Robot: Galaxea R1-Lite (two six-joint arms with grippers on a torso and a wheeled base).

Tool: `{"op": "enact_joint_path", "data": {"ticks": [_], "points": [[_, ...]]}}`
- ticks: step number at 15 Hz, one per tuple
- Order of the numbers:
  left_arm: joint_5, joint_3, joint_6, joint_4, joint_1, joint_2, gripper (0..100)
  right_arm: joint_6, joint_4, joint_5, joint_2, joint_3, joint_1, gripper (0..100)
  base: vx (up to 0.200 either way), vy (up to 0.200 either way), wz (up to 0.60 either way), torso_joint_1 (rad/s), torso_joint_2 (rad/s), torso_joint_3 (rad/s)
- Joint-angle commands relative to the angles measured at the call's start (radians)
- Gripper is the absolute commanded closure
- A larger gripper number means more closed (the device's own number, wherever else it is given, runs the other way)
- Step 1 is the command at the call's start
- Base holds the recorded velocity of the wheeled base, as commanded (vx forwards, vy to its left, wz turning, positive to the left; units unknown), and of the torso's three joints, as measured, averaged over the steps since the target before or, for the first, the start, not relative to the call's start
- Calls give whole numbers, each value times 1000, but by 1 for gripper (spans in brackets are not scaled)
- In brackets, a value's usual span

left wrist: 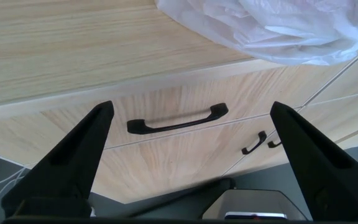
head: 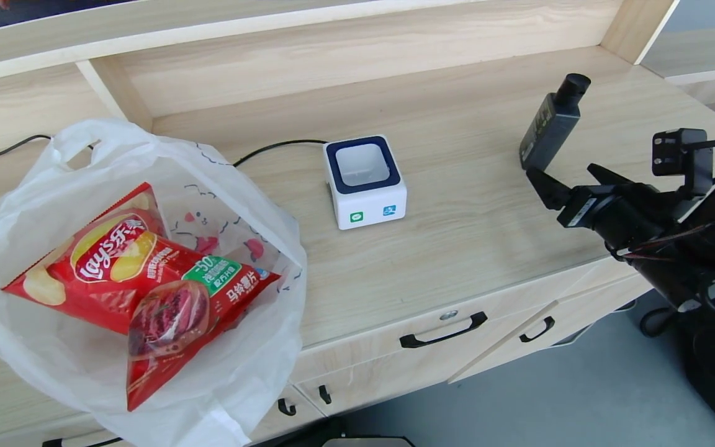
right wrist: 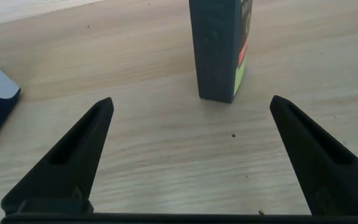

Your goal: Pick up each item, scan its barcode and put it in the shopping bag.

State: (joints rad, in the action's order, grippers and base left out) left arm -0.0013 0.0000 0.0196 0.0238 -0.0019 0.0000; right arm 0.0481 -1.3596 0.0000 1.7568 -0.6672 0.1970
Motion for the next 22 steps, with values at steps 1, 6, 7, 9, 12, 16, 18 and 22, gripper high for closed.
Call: {"op": "enact_joint_path", "data": {"ticks": [1,6,7,9,12,16,18,22], "points": [[0,0,0,1,0,2,0,3,-1,2,61,-74,-14,0,0,0,0,0,0,0],[0,0,0,1,0,2,0,27,16,14,173,-253,-50,0,0,0,0,0,0,0],[0,0,0,2,0,2,0,32,20,14,188,-295,-51,0,0,0,0,0,0,0],[0,0,3,2,0,2,0,32,54,12,208,-364,-65,0,0,0,0,0,0,0],[0,0,3,2,0,2,0,49,146,15,237,-491,-67,0,0,0,0,0,0,0],[0,0,3,4,0,2,0,53,246,38,326,-704,-114,0,0,0,0,0,0,0],[0,0,3,4,0,2,0,55,289,49,328,-716,-128,0,0,0,0,0,0,0],[0,0,3,4,0,2,0,55,289,51,332,-716,-130,0,0,0,0,0,0,0]]}}
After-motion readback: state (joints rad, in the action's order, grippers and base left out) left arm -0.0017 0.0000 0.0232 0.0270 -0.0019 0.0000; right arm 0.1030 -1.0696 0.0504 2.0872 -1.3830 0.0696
